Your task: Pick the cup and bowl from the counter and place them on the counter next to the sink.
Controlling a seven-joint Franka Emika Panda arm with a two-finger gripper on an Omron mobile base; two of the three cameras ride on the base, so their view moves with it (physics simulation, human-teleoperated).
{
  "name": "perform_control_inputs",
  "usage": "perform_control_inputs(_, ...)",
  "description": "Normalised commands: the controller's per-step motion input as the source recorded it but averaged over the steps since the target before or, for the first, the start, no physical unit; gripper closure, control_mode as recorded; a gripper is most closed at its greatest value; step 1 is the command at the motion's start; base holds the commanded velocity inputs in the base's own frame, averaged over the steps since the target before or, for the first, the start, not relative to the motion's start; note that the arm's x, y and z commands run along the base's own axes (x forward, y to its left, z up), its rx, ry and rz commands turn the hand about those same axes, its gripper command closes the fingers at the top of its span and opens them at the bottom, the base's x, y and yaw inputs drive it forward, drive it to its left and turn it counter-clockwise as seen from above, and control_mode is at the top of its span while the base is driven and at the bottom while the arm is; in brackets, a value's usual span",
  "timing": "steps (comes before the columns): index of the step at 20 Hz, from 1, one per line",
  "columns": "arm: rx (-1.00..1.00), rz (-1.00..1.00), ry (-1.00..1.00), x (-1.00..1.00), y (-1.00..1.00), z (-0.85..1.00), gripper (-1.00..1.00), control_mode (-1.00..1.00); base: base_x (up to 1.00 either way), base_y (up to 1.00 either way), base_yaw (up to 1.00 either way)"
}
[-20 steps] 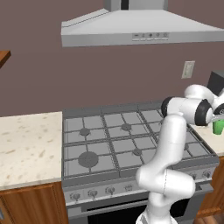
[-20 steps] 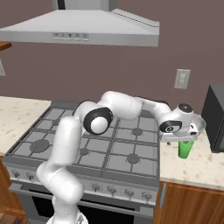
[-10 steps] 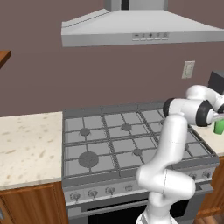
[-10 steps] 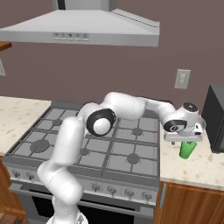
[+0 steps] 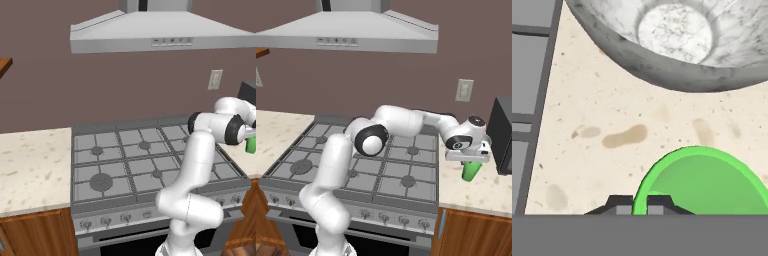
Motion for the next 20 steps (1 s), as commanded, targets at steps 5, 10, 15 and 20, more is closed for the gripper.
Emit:
perform_control_inputs(5,0.0,-0.02,-0.15,-0.31,0.35,0.15,1.0,-1.0,0.0,0.0,0.0)
perform_control_inputs(10,0.0,-0.03,-0.22,-0.5,0.89,0.3,1.0,-1.0,0.0,0.0,0.0)
perform_control_inputs(15,0.0,-0.03,-0.18,-0.59,1.0,0.4,1.0,-1.0,0.0,0.0,0.0)
perform_control_inputs(20,-0.07,0.0,-0.05,-0.36,0.91,0.8,1.0,-1.0,0.0,0.0,0.0)
